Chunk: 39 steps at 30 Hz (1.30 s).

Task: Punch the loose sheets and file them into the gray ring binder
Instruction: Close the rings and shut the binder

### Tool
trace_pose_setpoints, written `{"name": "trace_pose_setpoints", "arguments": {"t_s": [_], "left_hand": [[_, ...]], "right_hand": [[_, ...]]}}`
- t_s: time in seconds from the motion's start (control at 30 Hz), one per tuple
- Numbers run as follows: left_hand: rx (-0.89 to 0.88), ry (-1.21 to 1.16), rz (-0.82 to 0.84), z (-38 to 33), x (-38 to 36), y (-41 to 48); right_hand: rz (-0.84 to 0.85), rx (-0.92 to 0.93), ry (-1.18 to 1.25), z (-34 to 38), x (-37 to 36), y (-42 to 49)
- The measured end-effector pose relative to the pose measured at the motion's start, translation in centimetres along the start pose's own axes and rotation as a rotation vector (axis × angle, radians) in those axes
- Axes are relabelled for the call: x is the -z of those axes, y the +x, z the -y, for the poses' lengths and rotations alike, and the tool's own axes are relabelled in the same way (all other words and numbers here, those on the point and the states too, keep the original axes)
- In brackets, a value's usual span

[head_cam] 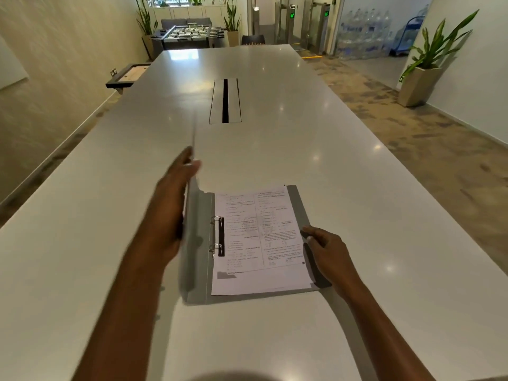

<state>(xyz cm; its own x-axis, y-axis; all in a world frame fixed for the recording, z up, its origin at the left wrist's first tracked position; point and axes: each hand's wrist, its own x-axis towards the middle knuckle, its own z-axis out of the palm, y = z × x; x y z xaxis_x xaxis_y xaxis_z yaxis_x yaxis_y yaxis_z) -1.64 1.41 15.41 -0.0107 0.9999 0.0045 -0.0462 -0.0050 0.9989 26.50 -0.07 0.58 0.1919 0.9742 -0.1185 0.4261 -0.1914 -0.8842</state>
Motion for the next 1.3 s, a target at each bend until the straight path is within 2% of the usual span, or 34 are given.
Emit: {"name": "trace_pose_setpoints", "arguments": {"t_s": [0.1,0.23,0.4,0.7,0.73,0.83,0.9,1.0,1.2,1.3], "left_hand": [[-0.023,0.292,-0.025,2.3,-4.2,0.3],[-0.118,0.92,-0.051,6.0,-10.7,0.4],[-0.067,1.254,0.029,10.6,-16.4,0.5],[0.087,1.503,0.154,15.0,-19.7,1.1],[0.105,1.526,0.169,15.4,-19.7,0.9],[0.133,1.556,0.22,16.3,-19.6,0.4],[0.132,1.543,0.26,16.3,-19.3,0.4],[0.09,1.504,0.329,15.5,-18.1,1.0],[-0.128,1.422,0.483,13.7,-12.3,2.6],[-0.151,1.431,0.426,13.9,-9.5,1.8]], "right_hand": [[0.006,-0.002,-0.012,-0.4,-0.1,0.1],[0.001,-0.029,0.049,-0.9,0.4,0.2],[-0.006,-0.068,0.191,-2.2,1.7,0.1],[-0.094,-0.093,0.321,-3.2,3.0,-1.3],[-0.106,-0.081,0.297,-3.1,3.1,-1.4],[-0.166,0.038,0.006,-2.9,2.9,-1.9],[-0.187,0.119,-0.072,-2.6,2.1,-2.4],[-0.143,0.224,-0.076,-1.6,0.0,-3.2],[-0.069,0.329,-0.171,0.5,-3.8,-4.2],[0.0,0.399,-0.273,1.4,-5.3,-4.2]]}}
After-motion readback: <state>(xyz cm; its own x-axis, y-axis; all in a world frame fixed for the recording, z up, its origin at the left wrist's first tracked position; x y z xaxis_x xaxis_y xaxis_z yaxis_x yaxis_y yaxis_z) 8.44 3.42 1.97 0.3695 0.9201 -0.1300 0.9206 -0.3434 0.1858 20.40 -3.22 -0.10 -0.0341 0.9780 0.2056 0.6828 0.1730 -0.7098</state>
